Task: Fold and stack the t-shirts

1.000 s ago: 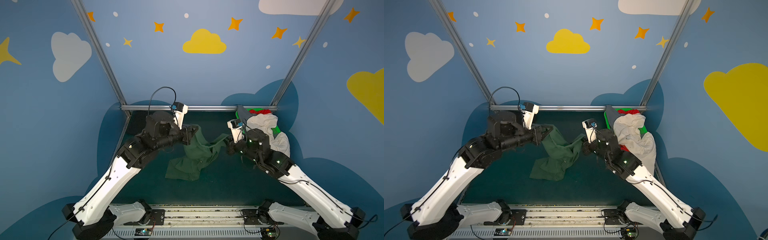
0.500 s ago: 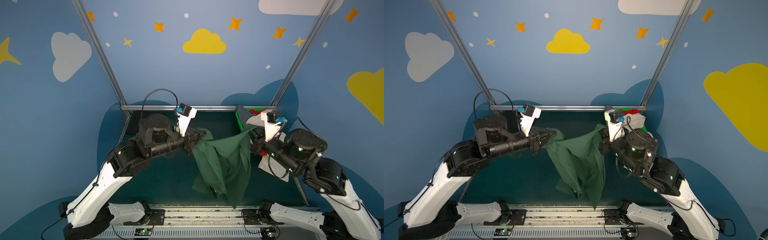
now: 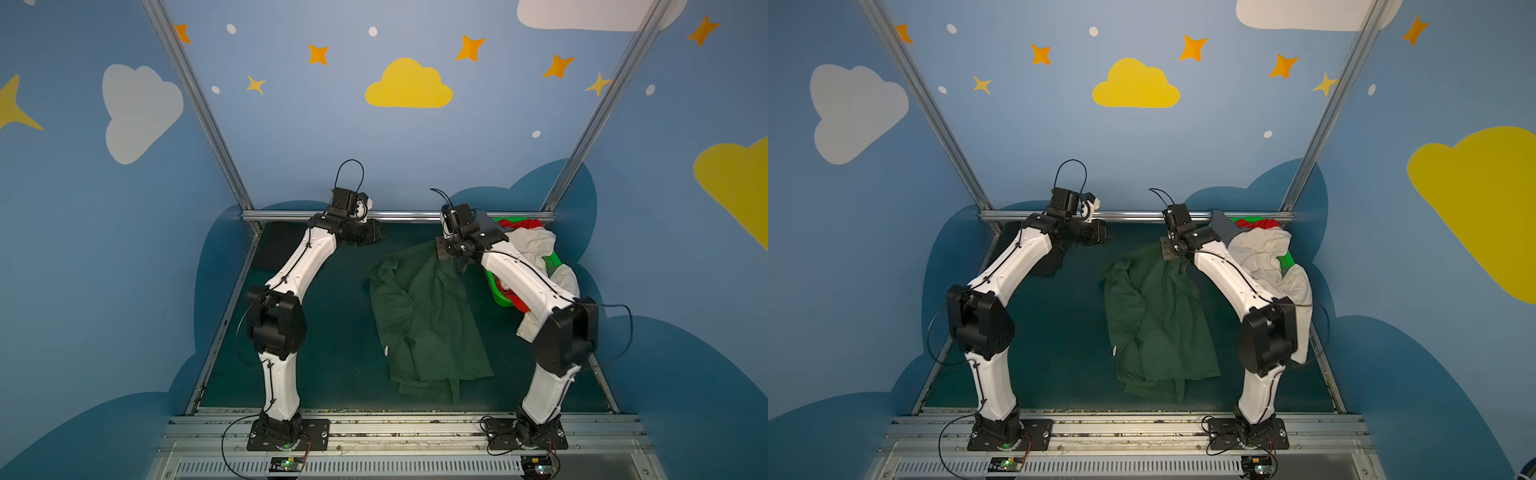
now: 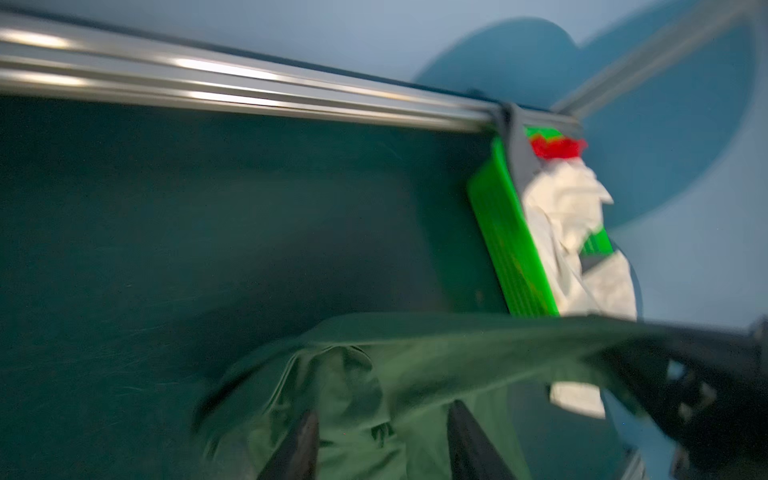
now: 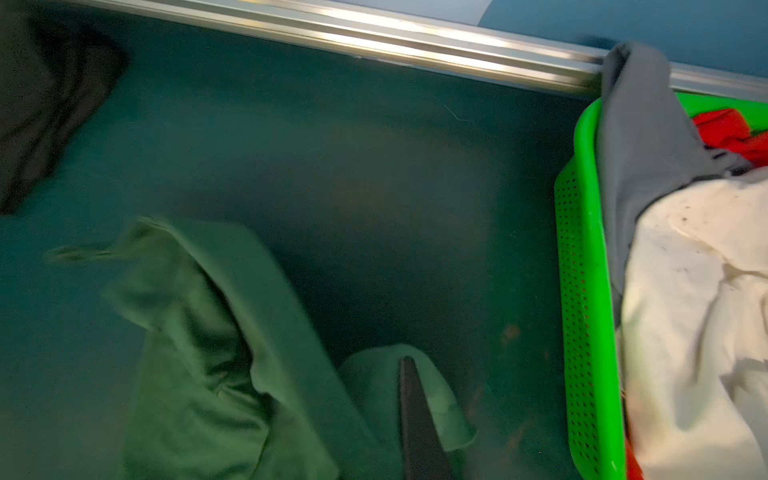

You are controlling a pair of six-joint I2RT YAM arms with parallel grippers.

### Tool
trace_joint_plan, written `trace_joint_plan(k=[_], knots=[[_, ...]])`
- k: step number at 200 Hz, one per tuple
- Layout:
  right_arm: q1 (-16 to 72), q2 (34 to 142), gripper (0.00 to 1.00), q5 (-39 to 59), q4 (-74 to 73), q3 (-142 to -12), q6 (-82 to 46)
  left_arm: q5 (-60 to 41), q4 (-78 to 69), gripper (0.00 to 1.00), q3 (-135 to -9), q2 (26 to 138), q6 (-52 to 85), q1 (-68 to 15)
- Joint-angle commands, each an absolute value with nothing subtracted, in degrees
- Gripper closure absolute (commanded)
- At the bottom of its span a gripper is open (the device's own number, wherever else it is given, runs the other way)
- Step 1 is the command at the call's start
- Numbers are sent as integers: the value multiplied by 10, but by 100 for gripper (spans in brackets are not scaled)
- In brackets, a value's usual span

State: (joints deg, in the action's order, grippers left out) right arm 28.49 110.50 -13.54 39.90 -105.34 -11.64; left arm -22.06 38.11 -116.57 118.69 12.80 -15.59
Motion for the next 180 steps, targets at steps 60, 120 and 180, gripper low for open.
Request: trace_joint_plan(k=[60,120,180], knots=[[194,1402,14,-93,648,-1519,-187,-17,490,24,-1144,1146,145,-218],[169,1045,5,0,413,-1000,-235,-114,275,22,-748,914,219,-321],[162,783,5,57,378,-612,-284,-93,262,31,-709,993,306,-418]])
